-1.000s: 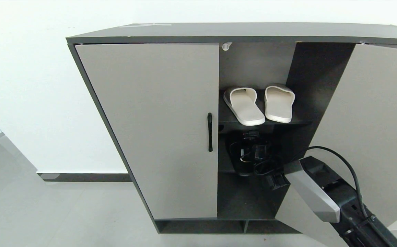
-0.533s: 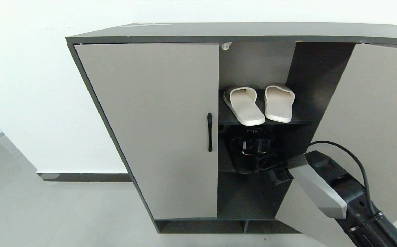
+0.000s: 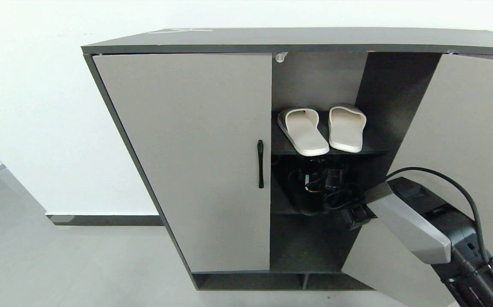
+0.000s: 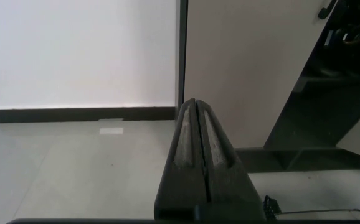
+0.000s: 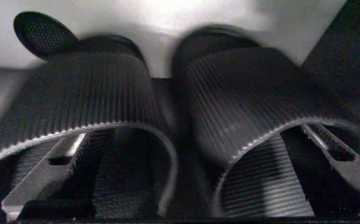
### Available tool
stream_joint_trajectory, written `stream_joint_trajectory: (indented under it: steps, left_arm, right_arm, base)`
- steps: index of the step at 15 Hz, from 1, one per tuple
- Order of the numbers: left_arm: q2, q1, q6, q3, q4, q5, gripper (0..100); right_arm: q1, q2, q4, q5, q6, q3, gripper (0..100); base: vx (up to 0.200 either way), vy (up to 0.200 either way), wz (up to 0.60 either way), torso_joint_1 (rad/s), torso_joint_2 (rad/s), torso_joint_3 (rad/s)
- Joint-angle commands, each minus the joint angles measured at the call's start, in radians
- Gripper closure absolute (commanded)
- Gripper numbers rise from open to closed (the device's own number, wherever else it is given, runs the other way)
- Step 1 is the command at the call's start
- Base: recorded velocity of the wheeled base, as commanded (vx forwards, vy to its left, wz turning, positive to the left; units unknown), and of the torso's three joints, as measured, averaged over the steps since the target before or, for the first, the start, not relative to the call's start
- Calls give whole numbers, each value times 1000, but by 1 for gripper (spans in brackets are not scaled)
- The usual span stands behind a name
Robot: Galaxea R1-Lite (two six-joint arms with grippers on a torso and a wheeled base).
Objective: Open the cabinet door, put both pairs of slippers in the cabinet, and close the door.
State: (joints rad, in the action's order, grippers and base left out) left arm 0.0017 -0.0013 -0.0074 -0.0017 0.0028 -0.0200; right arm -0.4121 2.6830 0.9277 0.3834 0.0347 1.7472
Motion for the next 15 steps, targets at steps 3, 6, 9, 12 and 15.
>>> stream_joint_trajectory:
  steps: [3, 6, 9, 12, 15]
  left_arm:
    - [0, 0, 0, 0, 0, 0, 100]
    - [0, 0, 0, 0, 0, 0, 100]
    - [0, 0, 0, 0, 0, 0, 100]
    - [0, 1, 1, 0, 0, 0, 100]
    - [0, 0, 1, 0, 0, 0, 100]
  right_arm:
    - [-1, 37, -41, 2, 1, 110, 0]
    - [-4, 64, -109, 2, 1, 206, 0]
    - [-4, 83, -116, 2, -1, 215, 0]
    - [-5, 110, -116, 2, -1, 233, 0]
    - [-5, 150, -139, 2, -1, 253, 0]
  base:
    - [0, 0, 0, 0, 0, 0]
    - [0, 0, 0, 0, 0, 0]
    - [0, 0, 0, 0, 0, 0]
    - [0, 0, 0, 0, 0, 0]
    - [0, 0, 0, 0, 0, 0]
